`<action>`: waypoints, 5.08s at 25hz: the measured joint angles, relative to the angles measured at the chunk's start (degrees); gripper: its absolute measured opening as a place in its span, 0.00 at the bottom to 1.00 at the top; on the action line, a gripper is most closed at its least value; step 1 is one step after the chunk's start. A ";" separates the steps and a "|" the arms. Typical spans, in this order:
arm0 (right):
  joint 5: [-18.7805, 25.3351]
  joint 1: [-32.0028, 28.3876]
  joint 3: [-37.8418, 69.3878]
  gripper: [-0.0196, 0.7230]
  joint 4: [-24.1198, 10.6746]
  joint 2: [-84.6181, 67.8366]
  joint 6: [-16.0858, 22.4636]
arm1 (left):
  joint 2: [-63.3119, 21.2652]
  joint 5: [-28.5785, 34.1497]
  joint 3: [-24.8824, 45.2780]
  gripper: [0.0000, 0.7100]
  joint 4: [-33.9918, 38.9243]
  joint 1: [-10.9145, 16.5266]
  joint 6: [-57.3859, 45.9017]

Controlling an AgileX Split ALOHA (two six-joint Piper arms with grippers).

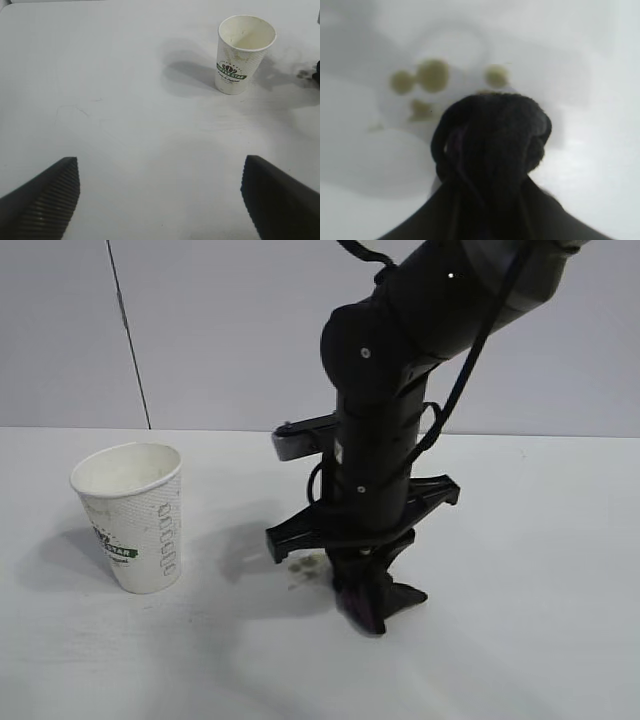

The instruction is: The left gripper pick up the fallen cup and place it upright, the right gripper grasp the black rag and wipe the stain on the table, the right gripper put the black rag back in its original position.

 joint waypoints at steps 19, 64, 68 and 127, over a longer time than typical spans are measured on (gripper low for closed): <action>-13.80 6.44 0.19 0.21 16.91 0.65 -2.91 | 0.00 0.00 0.00 0.89 0.00 0.00 0.00; -2.06 -2.45 -0.72 0.21 34.30 1.55 -29.42 | 0.00 0.00 0.00 0.89 0.00 0.00 -0.22; 0.75 -2.45 -2.78 0.21 27.76 1.75 -25.18 | 0.00 0.00 0.00 0.89 0.00 0.00 -0.22; 15.15 -54.35 -10.95 0.78 15.63 -55.64 -22.42 | 0.00 0.00 0.00 0.89 0.00 0.00 -0.27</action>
